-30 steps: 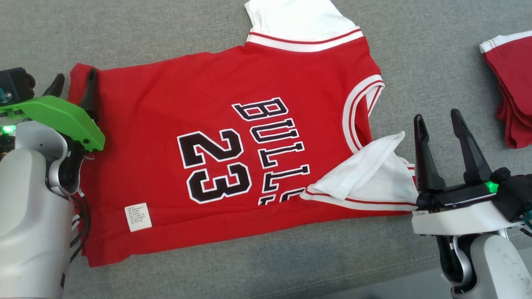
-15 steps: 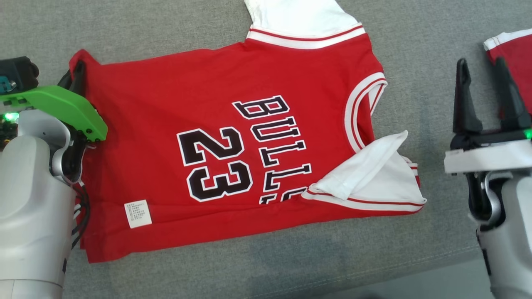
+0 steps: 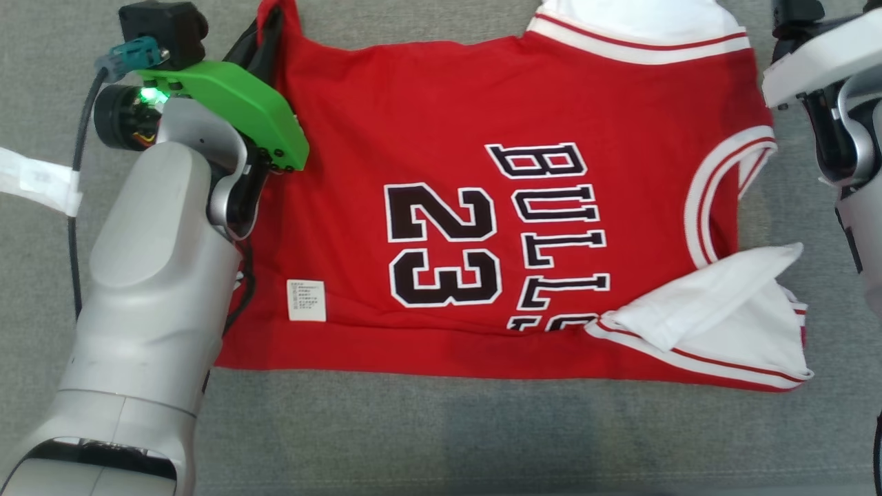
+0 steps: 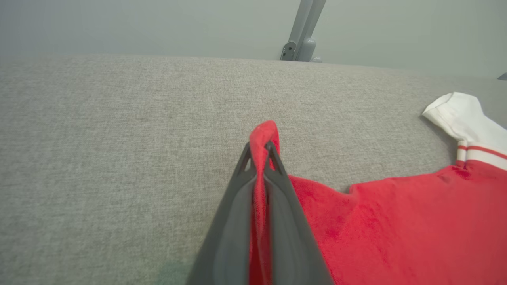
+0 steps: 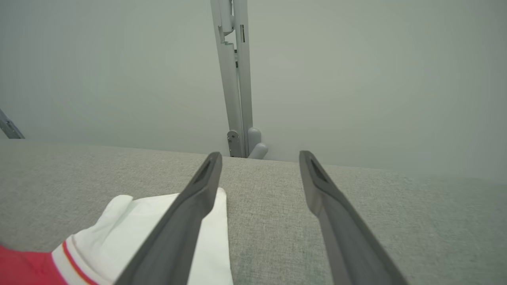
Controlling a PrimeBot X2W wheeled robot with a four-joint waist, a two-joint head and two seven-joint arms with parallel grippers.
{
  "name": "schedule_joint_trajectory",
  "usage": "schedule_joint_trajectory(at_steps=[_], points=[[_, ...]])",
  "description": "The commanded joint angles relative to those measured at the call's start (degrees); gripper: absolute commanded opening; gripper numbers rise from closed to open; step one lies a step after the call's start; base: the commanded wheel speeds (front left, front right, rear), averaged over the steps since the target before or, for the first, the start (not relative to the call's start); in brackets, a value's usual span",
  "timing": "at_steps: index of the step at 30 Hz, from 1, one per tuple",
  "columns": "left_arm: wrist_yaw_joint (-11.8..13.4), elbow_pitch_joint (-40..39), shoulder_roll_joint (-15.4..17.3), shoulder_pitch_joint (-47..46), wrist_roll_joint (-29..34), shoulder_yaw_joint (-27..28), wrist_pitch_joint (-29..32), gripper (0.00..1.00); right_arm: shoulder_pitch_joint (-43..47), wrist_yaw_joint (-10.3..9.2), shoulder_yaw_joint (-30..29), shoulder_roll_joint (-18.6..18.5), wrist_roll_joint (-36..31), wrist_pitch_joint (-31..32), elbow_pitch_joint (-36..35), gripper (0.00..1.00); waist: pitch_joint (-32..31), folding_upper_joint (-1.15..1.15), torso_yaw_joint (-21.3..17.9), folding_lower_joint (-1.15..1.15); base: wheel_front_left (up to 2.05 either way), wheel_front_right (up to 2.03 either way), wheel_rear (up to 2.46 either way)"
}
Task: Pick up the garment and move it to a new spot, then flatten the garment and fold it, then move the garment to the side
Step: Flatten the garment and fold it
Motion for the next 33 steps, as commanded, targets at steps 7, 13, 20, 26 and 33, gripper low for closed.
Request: schedule_joint_trajectory(at_steps=[7, 13, 20, 26, 33], points=[[-0.4, 1.2, -2.7, -3.7, -1.0, -4.4, -2.4, 0.0, -11.0, -0.02, 9.7, -2.7, 4.3, 4.8, 11.7, 1.0, 6.0, 0.0, 8.7, 0.0, 0.0, 0.0, 0.0], [-0.5, 1.7, -3.2, -4.7, -2.9, -6.7, -3.8, 0.0, -15.6, -0.02, 15.0, -3.7, 6.9, 8.8, 18.3, 1.0, 6.4, 0.0, 9.7, 0.0, 0.0, 0.0, 0.0], [-0.4, 2.9, -1.3, -5.1, -5.4, -8.2, -5.9, 0.0, -17.5, -0.03, 21.3, -5.6, 10.7, 9.6, 20.8, 0.0, 5.6, 0.0, 8.8, 0.0, 0.0, 0.0, 0.0], [-0.4, 3.8, 0.5, -5.8, -7.3, -7.1, -7.3, 0.0, -20.2, -0.03, 23.2, -7.6, 14.2, 4.8, 18.1, 0.0, 4.5, 0.0, 7.1, 0.0, 0.0, 0.0, 0.0], [-0.4, 2.6, 2.6, -5.6, -10.5, -4.8, -7.2, 0.0, -20.8, -0.04, 23.2, -9.1, 18.1, 0.2, 15.0, 0.0, 2.4, 0.0, 5.2, 0.0, 0.0, 0.0, 0.0]])
